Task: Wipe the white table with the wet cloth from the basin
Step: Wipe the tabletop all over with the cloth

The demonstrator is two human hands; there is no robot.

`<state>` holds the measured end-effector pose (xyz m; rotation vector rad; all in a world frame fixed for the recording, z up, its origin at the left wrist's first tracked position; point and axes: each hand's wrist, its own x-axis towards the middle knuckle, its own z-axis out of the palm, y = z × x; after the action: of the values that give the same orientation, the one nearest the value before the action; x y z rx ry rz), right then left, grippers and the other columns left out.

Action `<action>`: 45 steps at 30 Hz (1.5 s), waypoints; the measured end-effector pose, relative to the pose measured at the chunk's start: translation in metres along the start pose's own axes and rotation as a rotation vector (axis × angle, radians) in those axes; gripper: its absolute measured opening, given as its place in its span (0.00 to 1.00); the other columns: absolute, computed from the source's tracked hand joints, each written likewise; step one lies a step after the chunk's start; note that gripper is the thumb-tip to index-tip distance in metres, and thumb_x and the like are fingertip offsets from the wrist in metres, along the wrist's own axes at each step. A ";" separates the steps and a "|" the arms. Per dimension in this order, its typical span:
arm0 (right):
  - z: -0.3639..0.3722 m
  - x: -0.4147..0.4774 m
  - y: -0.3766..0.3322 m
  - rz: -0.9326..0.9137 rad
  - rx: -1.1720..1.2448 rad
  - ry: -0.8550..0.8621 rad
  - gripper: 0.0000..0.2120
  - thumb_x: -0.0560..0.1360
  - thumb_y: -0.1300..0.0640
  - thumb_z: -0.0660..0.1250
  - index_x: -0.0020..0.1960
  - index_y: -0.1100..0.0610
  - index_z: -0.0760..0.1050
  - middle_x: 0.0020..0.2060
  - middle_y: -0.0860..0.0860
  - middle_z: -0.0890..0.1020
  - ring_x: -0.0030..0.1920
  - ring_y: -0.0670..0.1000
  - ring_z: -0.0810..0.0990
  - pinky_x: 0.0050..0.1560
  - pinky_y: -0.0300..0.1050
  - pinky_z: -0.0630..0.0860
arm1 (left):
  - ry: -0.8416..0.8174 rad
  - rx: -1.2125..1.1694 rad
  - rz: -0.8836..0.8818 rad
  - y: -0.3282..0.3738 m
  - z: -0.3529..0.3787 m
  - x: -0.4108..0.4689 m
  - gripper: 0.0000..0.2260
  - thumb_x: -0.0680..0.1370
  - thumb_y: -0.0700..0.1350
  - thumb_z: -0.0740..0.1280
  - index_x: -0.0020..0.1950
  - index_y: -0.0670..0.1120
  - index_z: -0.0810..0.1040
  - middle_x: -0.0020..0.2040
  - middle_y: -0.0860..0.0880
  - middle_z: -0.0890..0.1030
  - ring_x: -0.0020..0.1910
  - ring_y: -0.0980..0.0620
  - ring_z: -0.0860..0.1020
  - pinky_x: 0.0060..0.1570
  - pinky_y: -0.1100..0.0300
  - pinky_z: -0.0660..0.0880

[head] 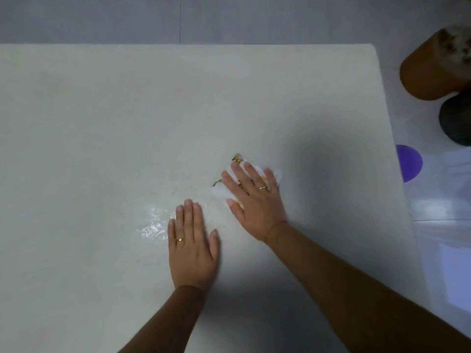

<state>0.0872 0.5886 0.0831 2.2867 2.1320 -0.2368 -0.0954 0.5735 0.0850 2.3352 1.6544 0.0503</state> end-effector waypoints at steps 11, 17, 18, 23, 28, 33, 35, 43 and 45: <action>0.011 -0.045 -0.055 0.370 0.070 0.059 0.28 0.77 0.44 0.51 0.76 0.47 0.54 0.77 0.51 0.57 0.76 0.55 0.54 0.73 0.65 0.50 | 0.035 -0.005 0.001 0.000 0.006 -0.001 0.27 0.79 0.48 0.51 0.76 0.39 0.59 0.77 0.41 0.59 0.77 0.46 0.54 0.75 0.48 0.50; 0.008 -0.073 0.031 0.170 -0.075 0.028 0.27 0.76 0.45 0.54 0.74 0.47 0.60 0.75 0.51 0.62 0.74 0.55 0.63 0.70 0.63 0.57 | 0.048 -0.022 -0.003 -0.001 0.005 0.001 0.27 0.77 0.46 0.51 0.76 0.40 0.59 0.77 0.42 0.60 0.77 0.45 0.55 0.76 0.50 0.49; 0.005 -0.073 0.048 0.319 -0.057 0.028 0.27 0.76 0.45 0.54 0.74 0.48 0.60 0.75 0.52 0.62 0.74 0.57 0.63 0.69 0.64 0.56 | 0.048 -0.022 -0.003 0.000 0.006 0.000 0.27 0.77 0.46 0.51 0.76 0.40 0.59 0.77 0.42 0.60 0.77 0.46 0.55 0.76 0.50 0.49; 0.010 -0.078 -0.018 0.640 0.044 0.098 0.29 0.76 0.47 0.55 0.76 0.49 0.57 0.76 0.53 0.59 0.75 0.58 0.58 0.71 0.66 0.51 | 0.032 -0.025 -0.004 0.000 0.007 -0.001 0.27 0.77 0.46 0.50 0.76 0.40 0.58 0.77 0.42 0.59 0.77 0.46 0.54 0.76 0.49 0.48; 0.024 -0.121 -0.069 0.097 0.071 0.030 0.28 0.77 0.45 0.54 0.76 0.47 0.55 0.77 0.50 0.56 0.77 0.54 0.52 0.72 0.64 0.54 | 0.011 -0.020 0.010 -0.002 0.005 -0.001 0.26 0.79 0.47 0.47 0.77 0.41 0.56 0.78 0.42 0.57 0.78 0.46 0.52 0.76 0.50 0.46; 0.010 -0.116 0.027 0.367 0.018 0.033 0.26 0.78 0.46 0.55 0.75 0.48 0.58 0.76 0.51 0.60 0.75 0.55 0.58 0.72 0.63 0.54 | 0.002 -0.033 0.023 -0.002 0.006 0.001 0.27 0.79 0.49 0.46 0.77 0.40 0.54 0.78 0.41 0.55 0.78 0.45 0.51 0.76 0.49 0.46; 0.009 -0.110 0.030 0.604 0.107 0.063 0.27 0.79 0.48 0.56 0.76 0.49 0.56 0.77 0.51 0.57 0.76 0.56 0.55 0.73 0.64 0.49 | -0.007 -0.018 0.031 -0.003 0.006 -0.001 0.28 0.79 0.49 0.46 0.78 0.40 0.52 0.79 0.42 0.53 0.78 0.45 0.49 0.76 0.49 0.43; 0.029 -0.182 -0.075 0.125 0.010 0.022 0.27 0.78 0.44 0.51 0.76 0.47 0.54 0.77 0.50 0.56 0.77 0.54 0.53 0.73 0.63 0.53 | -0.101 -0.017 0.083 -0.010 -0.003 -0.023 0.28 0.82 0.50 0.47 0.78 0.42 0.43 0.79 0.44 0.43 0.77 0.46 0.39 0.74 0.49 0.33; 0.024 -0.188 -0.042 0.045 -0.067 0.022 0.26 0.79 0.45 0.53 0.76 0.48 0.57 0.76 0.50 0.60 0.76 0.54 0.57 0.72 0.62 0.56 | -0.100 -0.036 0.127 -0.013 -0.005 -0.063 0.28 0.81 0.51 0.48 0.78 0.42 0.46 0.79 0.44 0.46 0.78 0.47 0.41 0.75 0.49 0.35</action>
<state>0.0313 0.4030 0.0847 2.3086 2.0623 -0.1383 -0.1304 0.5199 0.0951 2.3725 1.4456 -0.0115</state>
